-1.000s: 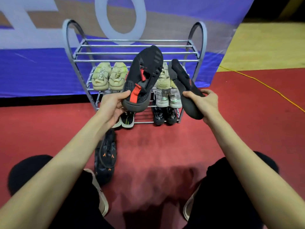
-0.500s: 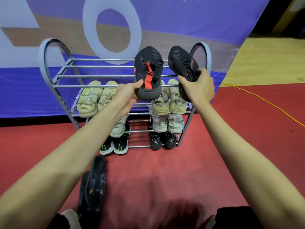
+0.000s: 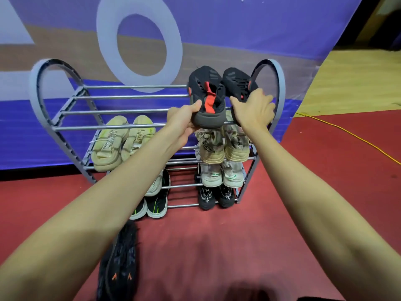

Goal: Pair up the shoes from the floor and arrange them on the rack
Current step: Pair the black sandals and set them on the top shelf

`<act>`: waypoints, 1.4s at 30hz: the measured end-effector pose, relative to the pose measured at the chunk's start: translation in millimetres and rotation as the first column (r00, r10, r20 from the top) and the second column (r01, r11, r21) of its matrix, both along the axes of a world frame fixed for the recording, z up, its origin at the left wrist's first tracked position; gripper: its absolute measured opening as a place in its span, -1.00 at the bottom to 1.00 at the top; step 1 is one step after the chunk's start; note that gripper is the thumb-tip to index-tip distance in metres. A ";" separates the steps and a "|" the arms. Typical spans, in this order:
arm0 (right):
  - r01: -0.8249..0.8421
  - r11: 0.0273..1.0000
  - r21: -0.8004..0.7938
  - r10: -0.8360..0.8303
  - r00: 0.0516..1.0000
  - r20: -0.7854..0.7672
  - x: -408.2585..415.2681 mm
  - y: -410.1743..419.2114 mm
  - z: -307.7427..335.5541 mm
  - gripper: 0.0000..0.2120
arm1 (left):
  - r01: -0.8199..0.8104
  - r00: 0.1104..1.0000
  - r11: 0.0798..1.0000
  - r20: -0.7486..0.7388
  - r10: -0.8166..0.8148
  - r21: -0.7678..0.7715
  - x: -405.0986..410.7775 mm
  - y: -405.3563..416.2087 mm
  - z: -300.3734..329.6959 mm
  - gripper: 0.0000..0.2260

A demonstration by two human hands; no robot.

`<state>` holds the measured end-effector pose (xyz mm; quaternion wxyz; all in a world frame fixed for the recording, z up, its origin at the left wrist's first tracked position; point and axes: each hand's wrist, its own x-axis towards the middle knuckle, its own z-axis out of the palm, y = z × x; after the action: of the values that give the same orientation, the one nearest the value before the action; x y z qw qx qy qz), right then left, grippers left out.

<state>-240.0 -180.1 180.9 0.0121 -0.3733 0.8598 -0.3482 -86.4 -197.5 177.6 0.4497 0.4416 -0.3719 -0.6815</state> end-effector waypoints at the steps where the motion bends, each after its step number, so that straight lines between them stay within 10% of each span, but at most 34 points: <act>1: 0.001 1.000 0.008 -0.001 1.000 0.001 -2.1 -2.2 -1.2 -0.44 | 0.004 1.000 1.000 0.003 -0.004 0.005 -3.4 -2.3 -0.2 -0.68; 29: -0.345 0.930 -0.125 0.337 0.938 -0.087 -25.2 46.8 -42.7 -0.44 | 0.135 0.794 0.970 0.607 0.017 -0.203 -31.8 -16.3 -19.2 -0.69; 36: -0.387 0.877 -0.286 0.324 0.914 -0.243 11.7 101.5 -74.7 -0.61 | 0.075 0.724 0.849 0.614 0.315 -0.523 18.5 34.8 -39.8 -0.74; 42: -0.535 0.837 -0.117 0.517 0.843 -0.149 69.6 145.5 -149.2 -0.75 | 0.187 0.665 0.854 0.703 0.254 -0.486 101.9 80.9 -113.1 -0.78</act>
<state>-170.4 -34.5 31.6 0.0307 -0.6138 0.6938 -0.3754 15.5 -116.6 64.5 0.3720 0.5496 -0.6833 -0.3043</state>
